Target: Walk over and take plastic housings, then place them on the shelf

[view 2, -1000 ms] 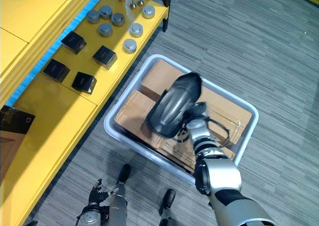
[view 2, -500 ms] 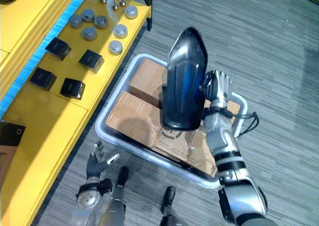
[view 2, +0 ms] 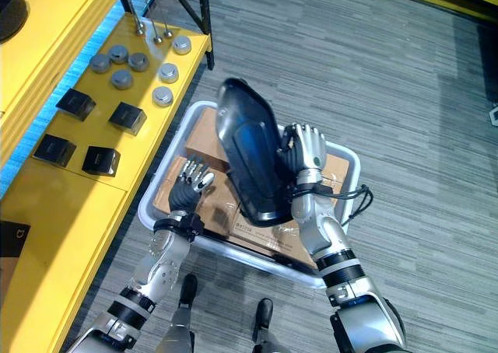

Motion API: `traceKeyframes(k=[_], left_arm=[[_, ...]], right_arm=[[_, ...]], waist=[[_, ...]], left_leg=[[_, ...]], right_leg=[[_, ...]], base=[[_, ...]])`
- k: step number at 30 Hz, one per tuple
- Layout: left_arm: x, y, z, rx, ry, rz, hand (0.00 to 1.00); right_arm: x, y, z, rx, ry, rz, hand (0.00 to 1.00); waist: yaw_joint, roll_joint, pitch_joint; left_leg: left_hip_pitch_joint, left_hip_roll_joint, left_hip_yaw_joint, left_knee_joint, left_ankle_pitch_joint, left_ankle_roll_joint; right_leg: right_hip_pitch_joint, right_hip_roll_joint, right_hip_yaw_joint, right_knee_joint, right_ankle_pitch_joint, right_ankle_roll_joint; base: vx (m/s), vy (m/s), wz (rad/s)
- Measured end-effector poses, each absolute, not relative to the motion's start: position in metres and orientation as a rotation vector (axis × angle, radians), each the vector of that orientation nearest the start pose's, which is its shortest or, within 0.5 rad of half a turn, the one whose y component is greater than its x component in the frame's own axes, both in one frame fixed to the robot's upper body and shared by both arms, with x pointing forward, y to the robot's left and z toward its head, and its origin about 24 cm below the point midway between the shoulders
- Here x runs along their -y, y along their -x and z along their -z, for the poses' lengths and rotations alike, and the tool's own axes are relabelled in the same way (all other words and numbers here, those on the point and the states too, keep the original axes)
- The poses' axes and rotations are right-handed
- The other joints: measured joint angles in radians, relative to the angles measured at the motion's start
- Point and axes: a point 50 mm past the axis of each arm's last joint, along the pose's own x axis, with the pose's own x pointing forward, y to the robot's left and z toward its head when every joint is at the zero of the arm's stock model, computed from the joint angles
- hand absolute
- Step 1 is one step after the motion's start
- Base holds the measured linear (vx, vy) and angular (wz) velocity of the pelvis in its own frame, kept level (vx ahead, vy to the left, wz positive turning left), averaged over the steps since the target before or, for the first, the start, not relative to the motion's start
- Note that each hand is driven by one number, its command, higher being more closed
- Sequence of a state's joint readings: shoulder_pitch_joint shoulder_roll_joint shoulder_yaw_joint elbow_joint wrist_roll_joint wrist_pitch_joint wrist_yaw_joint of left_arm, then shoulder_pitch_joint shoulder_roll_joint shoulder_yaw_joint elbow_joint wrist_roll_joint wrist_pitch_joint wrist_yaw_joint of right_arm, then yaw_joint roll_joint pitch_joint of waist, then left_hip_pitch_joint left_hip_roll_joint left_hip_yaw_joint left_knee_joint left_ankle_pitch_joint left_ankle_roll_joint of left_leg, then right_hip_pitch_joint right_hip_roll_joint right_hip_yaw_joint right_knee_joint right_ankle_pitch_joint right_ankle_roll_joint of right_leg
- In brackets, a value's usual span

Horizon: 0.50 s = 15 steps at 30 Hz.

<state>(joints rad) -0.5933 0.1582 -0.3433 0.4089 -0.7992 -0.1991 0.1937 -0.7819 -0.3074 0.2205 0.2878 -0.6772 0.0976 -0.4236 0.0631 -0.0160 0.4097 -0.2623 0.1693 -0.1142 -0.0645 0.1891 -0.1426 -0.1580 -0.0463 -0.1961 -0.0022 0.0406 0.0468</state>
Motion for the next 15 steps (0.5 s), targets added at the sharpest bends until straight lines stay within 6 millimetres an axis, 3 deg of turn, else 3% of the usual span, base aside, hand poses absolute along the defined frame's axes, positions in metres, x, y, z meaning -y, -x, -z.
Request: traceKeyframes(k=[11,12,15], left_arm=[[-0.088,-0.355,-0.103,0.043,0.478,0.134,0.0],[-0.087,-0.355,-0.102,0.037,0.482,0.126,1.0],[-0.082,-0.354,-0.101,0.018,0.529,0.105,1.0]], right_arm=[[0.089,-0.347,-0.228,0.774,0.859,0.291,1.0],[0.085,-0.344,-0.228,0.787,0.84,0.286,1.0],[0.078,-0.333,-0.221,0.8,0.773,0.294,1.0]], waist=[[-0.002,-0.003,-0.005],[-0.002,-0.005,-0.007],[-0.003,-0.015,-0.023]], left_leg=[[0.004,-0.001,0.01,0.0,0.015,0.001],[0.004,-0.001,0.01,-0.001,0.016,0.001],[0.005,-0.001,0.013,-0.003,0.015,0.001]], right_leg=[[-0.002,0.001,0.021,-0.009,0.031,0.0],[-0.002,0.001,0.021,-0.01,0.031,0.0],[-0.001,0.0,0.022,-0.016,0.037,0.001]], base=[[-0.06,0.032,-0.04],[-0.06,0.032,-0.02],[-0.03,0.029,-0.03]])
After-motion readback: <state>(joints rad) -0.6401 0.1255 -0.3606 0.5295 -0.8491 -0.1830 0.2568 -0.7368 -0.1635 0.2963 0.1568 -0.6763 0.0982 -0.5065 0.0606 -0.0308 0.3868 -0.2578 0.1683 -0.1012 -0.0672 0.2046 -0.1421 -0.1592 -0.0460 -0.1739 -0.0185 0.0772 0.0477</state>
